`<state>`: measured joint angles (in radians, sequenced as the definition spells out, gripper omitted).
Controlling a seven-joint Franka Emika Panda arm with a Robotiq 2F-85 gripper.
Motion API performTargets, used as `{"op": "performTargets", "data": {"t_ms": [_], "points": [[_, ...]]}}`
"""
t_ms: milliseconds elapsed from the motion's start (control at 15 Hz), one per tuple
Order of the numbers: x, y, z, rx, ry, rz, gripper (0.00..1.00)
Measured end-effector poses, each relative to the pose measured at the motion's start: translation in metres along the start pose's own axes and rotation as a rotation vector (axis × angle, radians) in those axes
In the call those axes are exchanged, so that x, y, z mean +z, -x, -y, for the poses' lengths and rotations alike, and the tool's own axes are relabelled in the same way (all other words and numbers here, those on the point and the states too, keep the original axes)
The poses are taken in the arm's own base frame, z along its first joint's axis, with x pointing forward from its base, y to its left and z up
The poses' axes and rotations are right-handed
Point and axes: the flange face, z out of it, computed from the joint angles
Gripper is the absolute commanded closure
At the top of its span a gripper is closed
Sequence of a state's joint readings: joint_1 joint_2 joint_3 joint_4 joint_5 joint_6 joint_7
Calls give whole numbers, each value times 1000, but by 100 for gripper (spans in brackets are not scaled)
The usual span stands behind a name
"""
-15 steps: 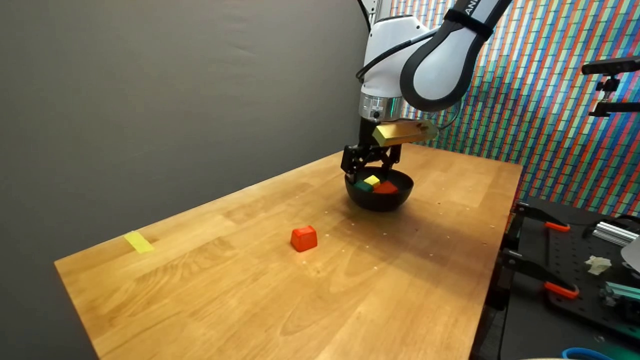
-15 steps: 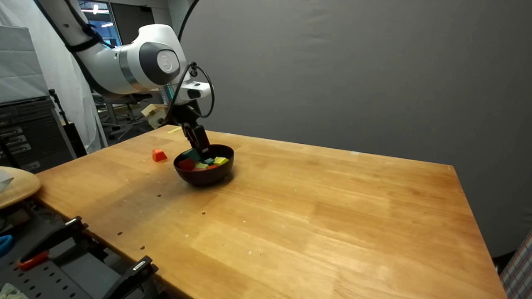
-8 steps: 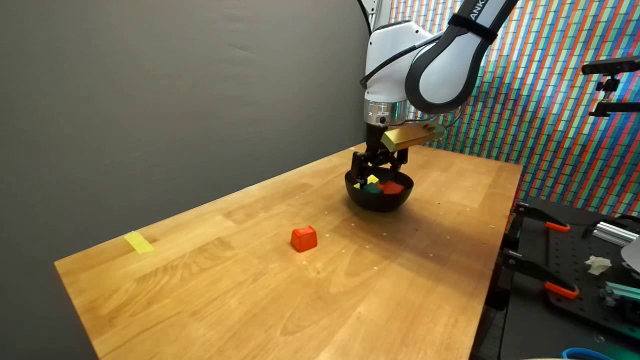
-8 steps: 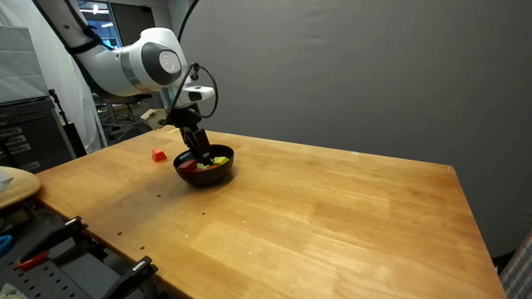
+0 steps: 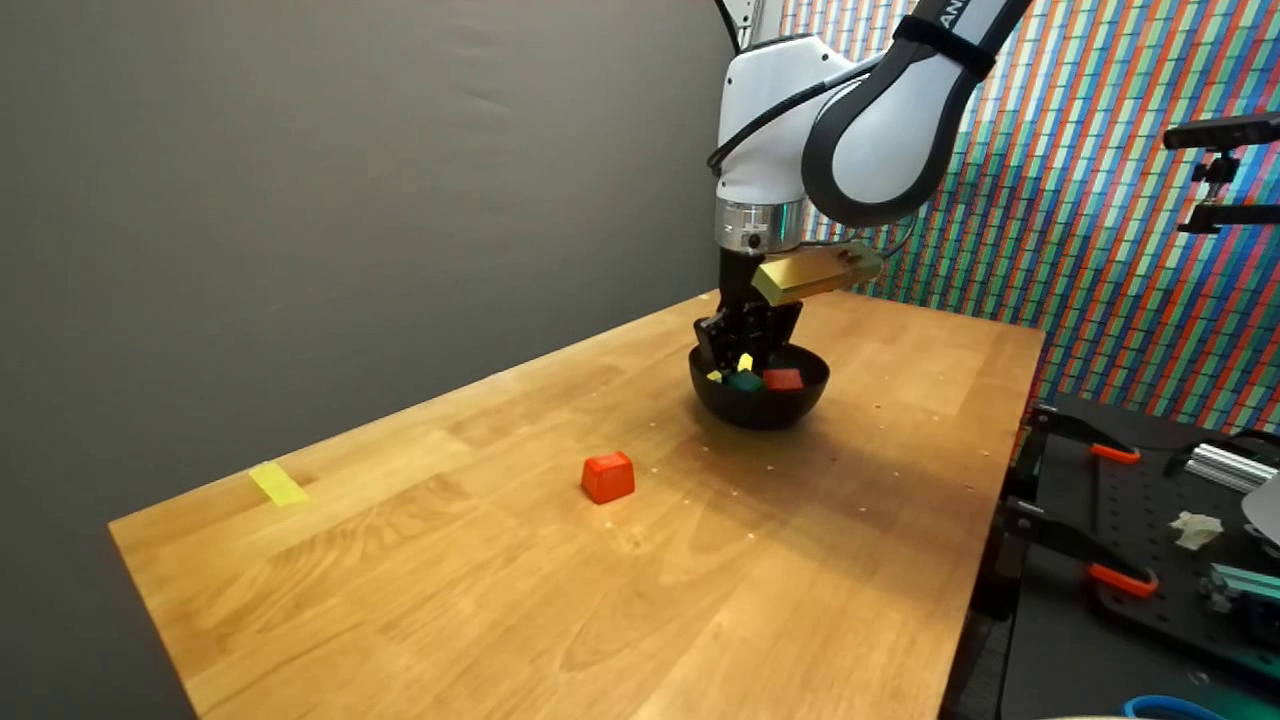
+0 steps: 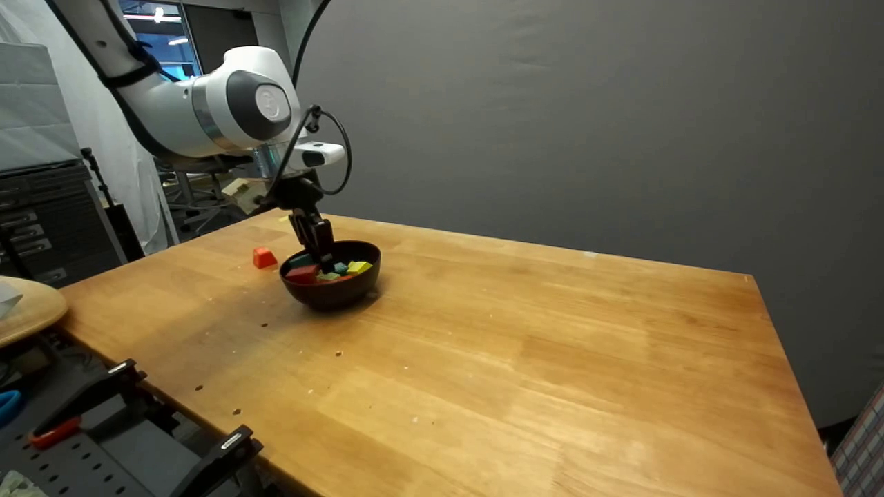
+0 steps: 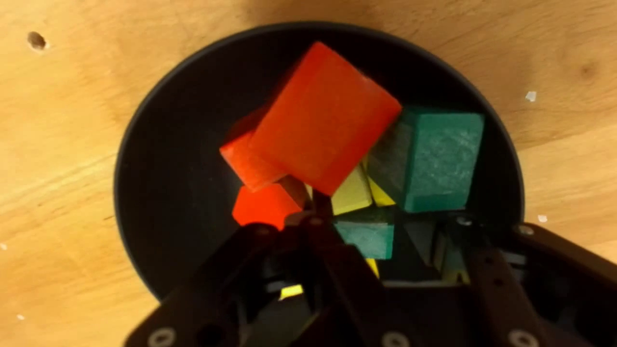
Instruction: Take the blocks out of the gift disappointed
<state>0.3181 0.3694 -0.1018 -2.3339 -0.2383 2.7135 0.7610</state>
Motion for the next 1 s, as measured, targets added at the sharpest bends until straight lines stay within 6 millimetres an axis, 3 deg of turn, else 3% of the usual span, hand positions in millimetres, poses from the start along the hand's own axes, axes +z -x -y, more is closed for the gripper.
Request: {"op": "performTargets", "data": {"t_ms": [267,333,533,600,667,733,1000], "points": [[0,0,7,2,-2,12,97],[0,-1,7,3,-1,12,91],[-2,-6,4,14,1,13,89],[-2,-8,2,18,3,13,85],[-2,-10,0,24,5,14,64],[-3,-13,-2,29,7,15,61],[-6,-18,-4,37,2,31,31]]}}
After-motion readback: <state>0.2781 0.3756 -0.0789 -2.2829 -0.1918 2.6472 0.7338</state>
